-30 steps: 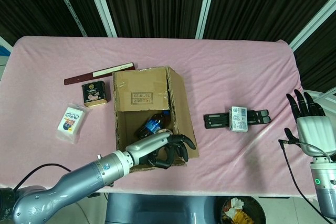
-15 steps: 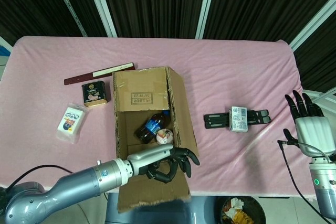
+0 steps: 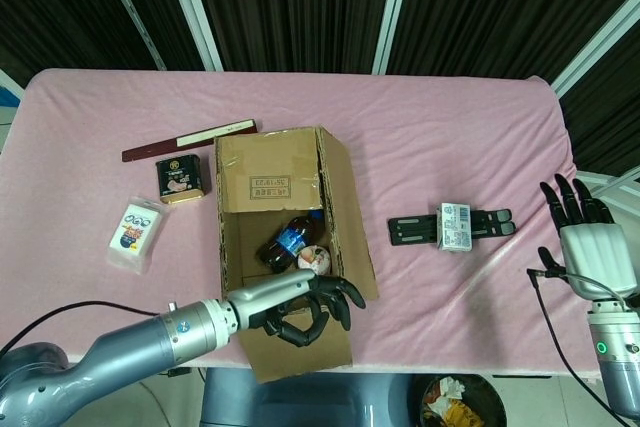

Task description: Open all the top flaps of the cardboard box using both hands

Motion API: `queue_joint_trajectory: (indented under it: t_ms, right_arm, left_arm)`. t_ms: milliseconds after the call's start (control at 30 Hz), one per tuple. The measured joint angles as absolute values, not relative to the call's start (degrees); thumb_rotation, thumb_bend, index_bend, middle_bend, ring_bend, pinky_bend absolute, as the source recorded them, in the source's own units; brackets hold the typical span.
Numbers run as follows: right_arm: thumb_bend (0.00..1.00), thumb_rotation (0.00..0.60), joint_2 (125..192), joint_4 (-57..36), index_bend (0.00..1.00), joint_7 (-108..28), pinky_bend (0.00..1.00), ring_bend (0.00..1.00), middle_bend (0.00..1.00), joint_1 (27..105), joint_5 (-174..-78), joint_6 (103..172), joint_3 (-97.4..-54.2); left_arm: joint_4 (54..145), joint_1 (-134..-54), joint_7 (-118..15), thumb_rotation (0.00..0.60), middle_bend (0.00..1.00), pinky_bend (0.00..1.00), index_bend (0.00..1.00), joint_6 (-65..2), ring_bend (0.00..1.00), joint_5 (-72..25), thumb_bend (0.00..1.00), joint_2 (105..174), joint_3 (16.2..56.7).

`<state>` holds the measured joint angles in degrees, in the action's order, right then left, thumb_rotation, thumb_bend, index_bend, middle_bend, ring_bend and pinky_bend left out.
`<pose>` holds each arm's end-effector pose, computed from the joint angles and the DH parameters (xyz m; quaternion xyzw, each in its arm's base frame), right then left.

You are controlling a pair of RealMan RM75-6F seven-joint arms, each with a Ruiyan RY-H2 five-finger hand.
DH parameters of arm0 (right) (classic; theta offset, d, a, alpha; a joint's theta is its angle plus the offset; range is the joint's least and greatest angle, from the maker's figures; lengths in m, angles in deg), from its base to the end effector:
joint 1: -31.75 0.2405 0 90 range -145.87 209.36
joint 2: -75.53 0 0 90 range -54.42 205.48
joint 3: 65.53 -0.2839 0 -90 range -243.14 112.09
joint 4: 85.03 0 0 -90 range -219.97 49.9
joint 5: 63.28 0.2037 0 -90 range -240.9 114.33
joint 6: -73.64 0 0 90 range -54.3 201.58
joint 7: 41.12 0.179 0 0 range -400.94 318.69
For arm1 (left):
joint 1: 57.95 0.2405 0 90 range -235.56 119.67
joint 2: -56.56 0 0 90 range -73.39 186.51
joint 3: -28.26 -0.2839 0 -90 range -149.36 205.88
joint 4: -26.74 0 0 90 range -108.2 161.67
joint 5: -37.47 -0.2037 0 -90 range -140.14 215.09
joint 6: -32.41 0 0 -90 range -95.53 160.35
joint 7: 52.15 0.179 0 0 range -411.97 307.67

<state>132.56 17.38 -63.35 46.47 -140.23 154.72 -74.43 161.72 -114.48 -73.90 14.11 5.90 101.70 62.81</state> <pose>-0.2772 -0.2863 0.2170 0.6331 -0.2629 0.3286 0.6497 0.0513 0.2730 0.1161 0.6557 0.6769 0.3336 0.0232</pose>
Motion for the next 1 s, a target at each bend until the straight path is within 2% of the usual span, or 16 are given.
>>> queue_joint_trajectory:
  t_ms: [67,167,433,533,633,833,1000]
  right_arm:
    - [0.34,0.6,132.53,17.44,0.0,-63.34,0.23,0.0,0.0,46.48,-140.21,154.72,-74.5]
    - [0.34,0.6,132.39,17.74,0.0,-63.37,0.23,0.0,0.0,46.55,-140.14,154.8,-74.79]
    - [0.34,0.6,131.9,20.08,0.0,-63.53,0.23,0.0,0.0,47.23,-139.09,154.47,-76.02]
    - [0.34,0.6,131.57,21.33,0.0,-63.83,0.23,0.0,0.0,48.19,-138.86,153.4,-76.57]
    - [0.33,0.6,131.18,22.66,0.0,-64.55,0.23,0.0,0.0,49.47,-138.74,151.98,-77.1]
    - [0.33,0.6,130.98,26.49,0.0,-67.19,0.23,0.0,0.0,53.28,-137.89,147.83,-78.37]
    - [0.33,0.6,132.42,29.5,0.0,-71.2,0.23,0.0,0.0,58.21,-135.91,143.24,-79.76]
  left_arm:
    - [161.72,-113.39,-71.8,0.6,0.26,0.25,0.2,10.98,0.15,3.0,0.43,101.25,61.6]
    - [161.72,-111.11,-65.65,0.6,0.19,0.18,0.18,3.74,0.09,-2.03,0.35,101.0,58.62]
    - [160.9,-99.74,-41.06,0.6,0.11,0.11,0.1,-28.46,0.05,-20.34,0.33,105.65,47.1]
    - [157.78,-92.74,-33.43,0.6,0.08,0.09,0.06,-41.39,0.03,-30.74,0.32,107.97,41.68]
    - [152.47,-85.82,-30.65,0.6,0.06,0.08,0.05,-49.93,0.02,-39.15,0.32,109.76,37.34]
    - [139.45,-74.81,-33.77,0.6,0.05,0.08,0.05,-60.65,0.02,-44.37,0.32,112.0,32.09]
    - [130.63,-68.92,-40.53,0.6,0.05,0.08,0.05,-65.44,0.02,-44.57,0.32,113.49,30.47]
